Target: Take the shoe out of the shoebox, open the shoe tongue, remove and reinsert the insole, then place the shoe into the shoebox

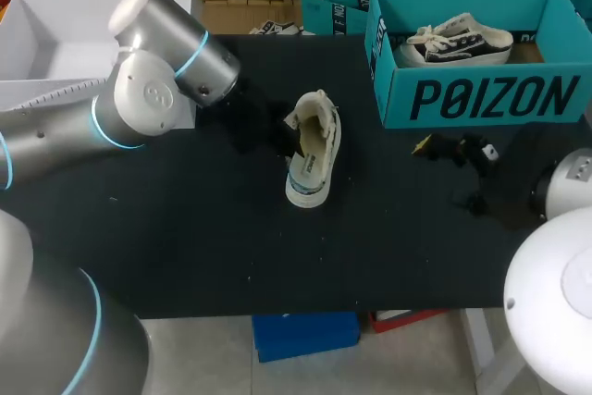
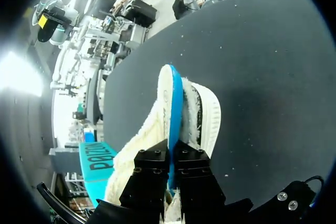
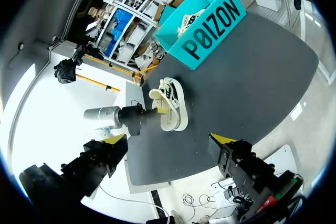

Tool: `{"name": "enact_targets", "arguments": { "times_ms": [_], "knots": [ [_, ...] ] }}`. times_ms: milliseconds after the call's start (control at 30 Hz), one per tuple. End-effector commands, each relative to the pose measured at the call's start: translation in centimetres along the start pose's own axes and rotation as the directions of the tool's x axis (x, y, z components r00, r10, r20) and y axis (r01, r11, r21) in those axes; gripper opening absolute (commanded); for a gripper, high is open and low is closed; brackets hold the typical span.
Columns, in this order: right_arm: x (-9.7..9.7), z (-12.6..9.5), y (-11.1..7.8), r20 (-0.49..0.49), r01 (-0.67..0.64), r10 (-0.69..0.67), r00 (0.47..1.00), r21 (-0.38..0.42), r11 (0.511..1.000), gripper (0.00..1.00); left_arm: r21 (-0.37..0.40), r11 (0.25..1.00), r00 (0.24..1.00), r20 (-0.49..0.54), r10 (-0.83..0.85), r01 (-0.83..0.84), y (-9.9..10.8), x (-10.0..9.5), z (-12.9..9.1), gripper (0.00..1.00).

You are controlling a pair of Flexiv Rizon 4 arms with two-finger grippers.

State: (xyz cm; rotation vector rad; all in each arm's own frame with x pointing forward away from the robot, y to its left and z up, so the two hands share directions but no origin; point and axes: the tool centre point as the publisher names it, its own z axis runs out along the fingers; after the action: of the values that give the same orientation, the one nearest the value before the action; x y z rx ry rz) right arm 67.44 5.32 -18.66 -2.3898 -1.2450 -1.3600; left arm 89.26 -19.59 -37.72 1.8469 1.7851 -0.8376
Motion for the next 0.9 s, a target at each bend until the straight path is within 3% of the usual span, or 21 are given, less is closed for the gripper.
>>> {"name": "enact_targets", "arguments": {
  "times_ms": [33,67,133,167,400,467,633,900],
  "knots": [
    [-0.5,-0.6,0.2,-0.010,-0.009,0.010,1.000,0.067,0.998,1.00,-0.004,1.000,1.000,0.010,0.004,-0.004,-0.4,-0.4,-0.2,0.39],
    [-0.5,-0.6,0.2,-0.010,-0.009,0.010,1.000,0.067,0.998,1.00,-0.002,1.000,1.000,0.013,0.006,-0.006,-0.6,-0.5,-0.4,0.49],
    [-0.5,-0.6,0.2,-0.010,-0.009,0.010,1.000,0.067,0.998,1.00,0.006,1.000,1.000,0.024,0.014,-0.014,-1.2,-0.7,-0.9,0.82],
    [-0.5,-0.6,0.2,-0.010,-0.009,0.010,1.000,0.067,0.998,1.00,0.009,1.000,0.999,0.026,0.021,-0.021,-1.5,-0.8,-1.2,0.82],
    [-0.5,-0.6,0.2,-0.010,-0.009,0.010,1.000,0.067,0.998,1.00,0.071,0.996,0.997,0.059,0.042,-0.046,-4.7,-0.9,-2.3,0.72],
    [-0.5,-0.6,0.2,-0.010,-0.009,0.010,1.000,0.067,0.998,1.00,0.080,0.996,0.997,0.058,0.043,-0.048,-5.3,-0.7,-2.4,0.55],
    [-0.5,-0.6,0.2,-0.010,-0.009,0.010,1.000,0.067,0.998,1.00,0.105,0.993,0.998,0.042,0.045,-0.049,-6.4,-0.1,-2.1,0.41],
    [-0.5,-0.6,0.2,-0.010,-0.009,0.010,1.000,0.067,0.998,1.00,0.111,0.993,0.999,0.011,0.047,-0.048,-6.5,0.6,-1.5,0.36]
  ]
}}
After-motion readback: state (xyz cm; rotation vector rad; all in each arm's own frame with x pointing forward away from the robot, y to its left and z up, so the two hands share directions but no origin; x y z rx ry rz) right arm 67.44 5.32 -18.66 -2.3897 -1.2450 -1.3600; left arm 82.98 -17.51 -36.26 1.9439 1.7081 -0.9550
